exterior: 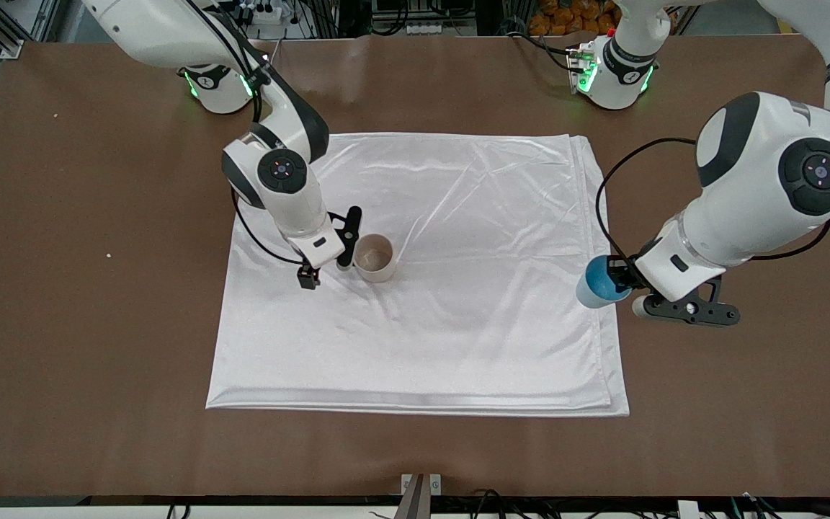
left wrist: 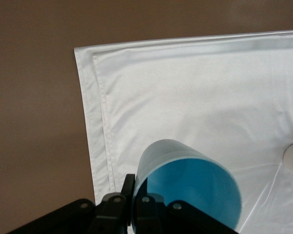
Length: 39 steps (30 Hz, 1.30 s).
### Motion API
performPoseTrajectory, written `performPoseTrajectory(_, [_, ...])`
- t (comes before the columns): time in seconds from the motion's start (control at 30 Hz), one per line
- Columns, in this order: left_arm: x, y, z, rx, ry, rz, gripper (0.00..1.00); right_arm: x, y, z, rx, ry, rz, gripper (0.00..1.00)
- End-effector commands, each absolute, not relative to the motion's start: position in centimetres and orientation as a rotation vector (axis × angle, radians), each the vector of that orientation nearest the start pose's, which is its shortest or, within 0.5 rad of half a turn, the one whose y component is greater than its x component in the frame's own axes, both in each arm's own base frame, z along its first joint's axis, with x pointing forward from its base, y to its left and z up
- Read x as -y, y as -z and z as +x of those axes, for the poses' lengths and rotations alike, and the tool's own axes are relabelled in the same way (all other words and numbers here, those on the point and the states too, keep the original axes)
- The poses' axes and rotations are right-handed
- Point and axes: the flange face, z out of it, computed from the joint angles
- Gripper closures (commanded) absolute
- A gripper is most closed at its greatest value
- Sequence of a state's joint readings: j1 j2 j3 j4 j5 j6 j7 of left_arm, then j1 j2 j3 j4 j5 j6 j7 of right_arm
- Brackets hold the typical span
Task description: Place blue cup into white mug on cloth
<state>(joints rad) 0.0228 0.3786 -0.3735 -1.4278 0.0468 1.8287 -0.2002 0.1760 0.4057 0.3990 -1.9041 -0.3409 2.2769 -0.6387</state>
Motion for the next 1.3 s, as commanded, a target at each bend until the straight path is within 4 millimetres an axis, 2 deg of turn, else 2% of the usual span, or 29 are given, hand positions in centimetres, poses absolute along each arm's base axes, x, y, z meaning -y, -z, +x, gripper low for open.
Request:
performPoseTrajectory(0.0, [21.3,-49.9,63.8,-0.224,0.027,-3.248,1.0,-28.4,-35.8,53.9,2.034,-0.015,-2.609,0.0])
performPoseTrajectory(0.1, [22.5,-50.0,63.5,-0.192,0.027,-3.258,1.0,-27.0,-39.2,53.6,1.949,-0.017,-2.65,0.0])
performPoseTrajectory(0.2, [25.8,-50.2,62.4,-0.158,0.04,-3.268,1.0,-25.0,-43.0,53.5,1.863,0.008,-2.701,0.0])
performPoseTrajectory(0.4, [32.0,-49.3,60.6,-0.025,0.069,-3.298,1.0,-20.1,-50.4,53.7,1.699,-0.022,-2.801,0.0])
performPoseTrajectory(0.53, [35.7,-48.3,59.3,0.015,0.074,-3.315,1.0,-16.3,-53.4,53.9,1.552,-0.06,-2.853,0.0])
performPoseTrajectory(0.6, [37.4,-47.9,58.7,0.051,0.081,-3.326,1.0,-15.0,-54.7,53.4,1.495,-0.052,-2.866,0.0])
performPoseTrajectory(0.67, [40.1,-47.0,57.6,0.106,0.096,-3.338,1.0,-13.5,-56.4,53.0,1.434,-0.015,-2.893,0.0])
performPoseTrajectory(0.73, [41.9,-46.1,57.0,0.148,0.122,-3.336,1.0,-12.2,-57.3,52.7,1.395,0.0,-2.916,0.0])
performPoseTrajectory(0.8, [42.9,-44.8,57.0,0.166,0.144,-3.331,1.0,-11.0,-58.0,52.4,1.363,-0.009,-2.935,0.0])
performPoseTrajectory(0.9, [45.3,-43.8,55.7,0.146,0.145,-3.335,1.0,-8.8,-59.2,51.9,1.289,-0.006,-2.974,0.0])
performPoseTrajectory(1.0, [46.7,-42.8,54.7,0.162,0.136,-3.323,1.0,-6.9,-59.7,51.7,1.226,-0.012,-2.992,0.0])
performPoseTrajectory(1.1, [48.1,-41.7,54.2,0.148,0.162,-3.326,1.0,-5.6,-59.9,51.5,1.18,-0.027,-3.002,0.0])
performPoseTrajectory(1.27, [50.0,-39.1,53.7,0.147,0.197,-3.332,1.0,-4.8,-60.5,51.4,1.121,-0.017,-3.028,0.0])
